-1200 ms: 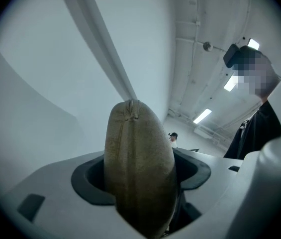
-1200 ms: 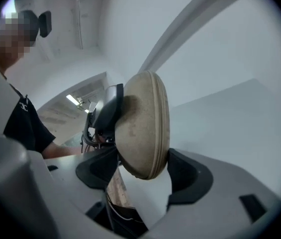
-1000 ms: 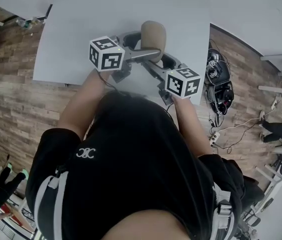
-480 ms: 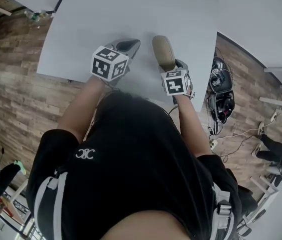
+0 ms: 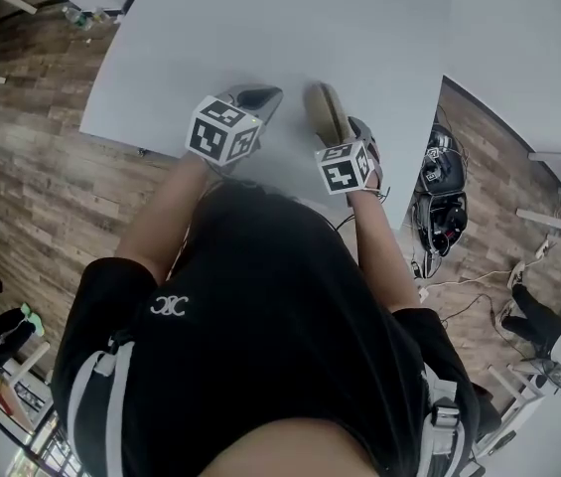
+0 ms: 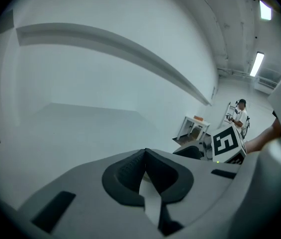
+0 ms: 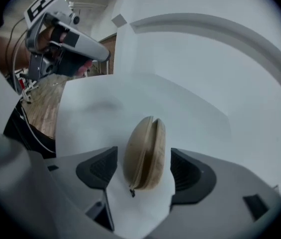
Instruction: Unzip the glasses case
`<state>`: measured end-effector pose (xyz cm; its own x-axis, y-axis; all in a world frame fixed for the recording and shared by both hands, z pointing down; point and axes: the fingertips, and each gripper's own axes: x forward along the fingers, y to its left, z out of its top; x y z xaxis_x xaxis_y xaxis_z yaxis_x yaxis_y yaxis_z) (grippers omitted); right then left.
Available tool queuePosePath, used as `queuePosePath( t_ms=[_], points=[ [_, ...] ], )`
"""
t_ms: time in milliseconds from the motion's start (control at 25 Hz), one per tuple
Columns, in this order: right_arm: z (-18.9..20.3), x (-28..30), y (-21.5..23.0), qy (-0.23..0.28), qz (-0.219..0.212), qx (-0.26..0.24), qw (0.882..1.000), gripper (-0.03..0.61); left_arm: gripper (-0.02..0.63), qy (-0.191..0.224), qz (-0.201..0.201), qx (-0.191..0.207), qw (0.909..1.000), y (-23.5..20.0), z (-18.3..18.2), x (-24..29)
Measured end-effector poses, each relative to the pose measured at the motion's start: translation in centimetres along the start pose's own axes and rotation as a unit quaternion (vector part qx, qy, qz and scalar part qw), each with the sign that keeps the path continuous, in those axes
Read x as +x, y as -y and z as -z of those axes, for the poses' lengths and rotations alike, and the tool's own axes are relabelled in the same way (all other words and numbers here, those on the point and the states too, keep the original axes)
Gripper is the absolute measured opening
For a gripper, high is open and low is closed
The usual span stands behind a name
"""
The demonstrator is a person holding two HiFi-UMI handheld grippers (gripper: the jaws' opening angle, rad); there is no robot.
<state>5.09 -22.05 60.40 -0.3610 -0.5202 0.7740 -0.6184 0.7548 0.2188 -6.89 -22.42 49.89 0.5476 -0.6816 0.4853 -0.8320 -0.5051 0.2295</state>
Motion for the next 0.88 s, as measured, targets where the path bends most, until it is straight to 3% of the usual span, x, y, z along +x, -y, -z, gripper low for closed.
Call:
queuePosePath(
  t_ms=[120,200,240,280,400,480,880],
  points=[
    [-1.1,-1.3,0.0,0.038,-0.030,0.058,0.997,0.313,0.005,-0.001,-0.002,0.000,1.0000,0.0,0.2,0.0],
    [-2.3,-2.8,0.8,0.095,-0.048,0.129,0.986,0.311,0.003,0.002,-0.001,-0.001,1.0000,0.3,0.0,0.2],
    [-2.9,-3.7,1.5,0.128,-0.055,0.170,0.975,0.264,0.003,0.005,0.000,-0.005,1.0000,0.4,-0.1,0.2],
    [-3.4,-4.6,2.4,0.159,-0.059,0.212,0.962,0.014,0.003,0.008,0.001,-0.011,0.9999,0.5,-0.3,0.3],
    [-4.4,-6.7,4.6,0.212,-0.055,0.284,0.933,0.012,0.003,0.014,-0.001,-0.029,0.9995,0.5,-0.6,0.6],
    [-4.8,-7.5,5.3,0.226,-0.045,0.285,0.931,0.012,0.003,0.011,-0.002,-0.027,0.9996,0.6,-0.5,0.7],
    [-4.7,-8.7,5.7,0.240,-0.016,0.245,0.939,0.012,0.003,-0.009,-0.005,-0.006,0.9999,1.3,-0.1,1.9]
  ],
)
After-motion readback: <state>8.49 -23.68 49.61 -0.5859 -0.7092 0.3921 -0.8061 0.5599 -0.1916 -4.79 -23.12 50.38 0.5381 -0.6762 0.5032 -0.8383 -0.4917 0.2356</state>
